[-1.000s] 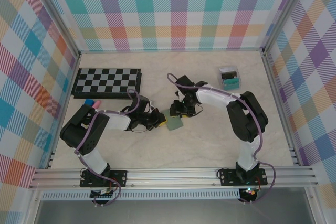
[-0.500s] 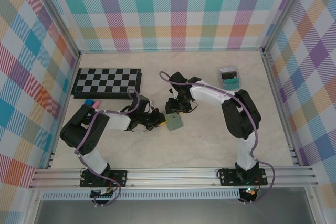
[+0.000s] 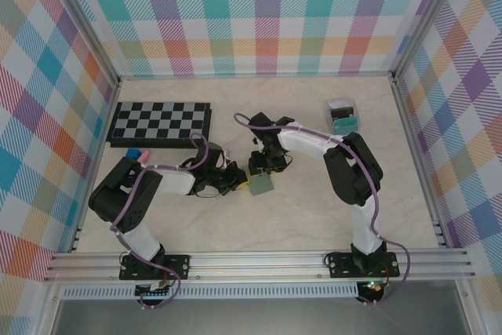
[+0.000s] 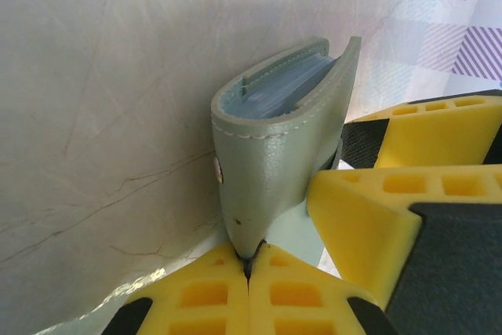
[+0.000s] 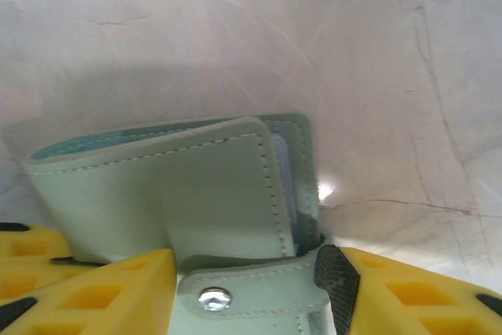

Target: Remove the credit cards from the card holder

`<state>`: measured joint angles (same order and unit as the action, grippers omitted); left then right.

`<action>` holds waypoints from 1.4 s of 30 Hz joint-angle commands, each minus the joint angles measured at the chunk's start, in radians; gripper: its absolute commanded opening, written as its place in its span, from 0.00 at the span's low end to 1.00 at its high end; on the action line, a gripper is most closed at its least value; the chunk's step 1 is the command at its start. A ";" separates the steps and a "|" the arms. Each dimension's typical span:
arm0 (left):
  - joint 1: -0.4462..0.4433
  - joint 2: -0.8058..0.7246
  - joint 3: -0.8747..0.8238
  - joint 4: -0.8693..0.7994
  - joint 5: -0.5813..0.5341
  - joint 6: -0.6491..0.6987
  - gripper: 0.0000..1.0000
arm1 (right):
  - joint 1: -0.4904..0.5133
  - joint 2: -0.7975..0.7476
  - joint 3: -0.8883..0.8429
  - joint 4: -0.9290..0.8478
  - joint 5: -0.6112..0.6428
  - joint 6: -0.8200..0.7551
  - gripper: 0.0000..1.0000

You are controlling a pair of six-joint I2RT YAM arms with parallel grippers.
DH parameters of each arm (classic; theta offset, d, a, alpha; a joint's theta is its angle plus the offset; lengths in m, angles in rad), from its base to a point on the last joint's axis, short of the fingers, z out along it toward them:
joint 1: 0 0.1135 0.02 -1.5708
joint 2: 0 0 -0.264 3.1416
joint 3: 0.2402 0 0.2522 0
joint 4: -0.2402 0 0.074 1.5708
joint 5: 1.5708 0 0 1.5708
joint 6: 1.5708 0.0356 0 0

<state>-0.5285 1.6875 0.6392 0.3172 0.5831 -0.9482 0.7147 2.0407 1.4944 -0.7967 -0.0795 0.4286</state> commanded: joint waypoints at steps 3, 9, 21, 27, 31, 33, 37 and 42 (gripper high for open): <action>0.000 -0.032 0.023 -0.053 -0.017 0.017 0.00 | 0.006 0.016 0.011 -0.060 0.065 -0.010 0.53; 0.001 -0.027 0.037 -0.175 -0.088 0.032 0.00 | 0.005 -0.012 -0.005 -0.059 0.122 0.007 0.50; 0.010 -0.049 0.037 -0.204 -0.100 0.042 0.00 | -0.018 -0.094 -0.080 -0.029 0.175 0.047 0.43; 0.011 -0.056 0.100 -0.288 -0.090 0.076 0.05 | -0.018 -0.099 -0.084 0.015 0.093 0.036 0.44; 0.010 -0.081 0.152 -0.403 -0.126 0.106 0.34 | -0.018 -0.096 -0.082 0.043 0.055 0.030 0.41; 0.010 -0.105 0.172 -0.455 -0.161 0.114 0.50 | -0.018 -0.092 -0.081 0.048 0.052 0.029 0.38; 0.014 -0.186 0.180 -0.528 -0.260 0.107 0.70 | -0.017 -0.093 -0.095 0.062 0.041 0.018 0.31; 0.033 -0.271 0.186 -0.644 -0.361 0.120 0.88 | -0.015 -0.089 -0.108 0.077 0.010 0.010 0.25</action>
<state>-0.5144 1.4635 0.8047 -0.2104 0.3096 -0.8448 0.6937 1.9793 1.4017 -0.7254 -0.0338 0.4549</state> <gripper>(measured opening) 0.863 0.258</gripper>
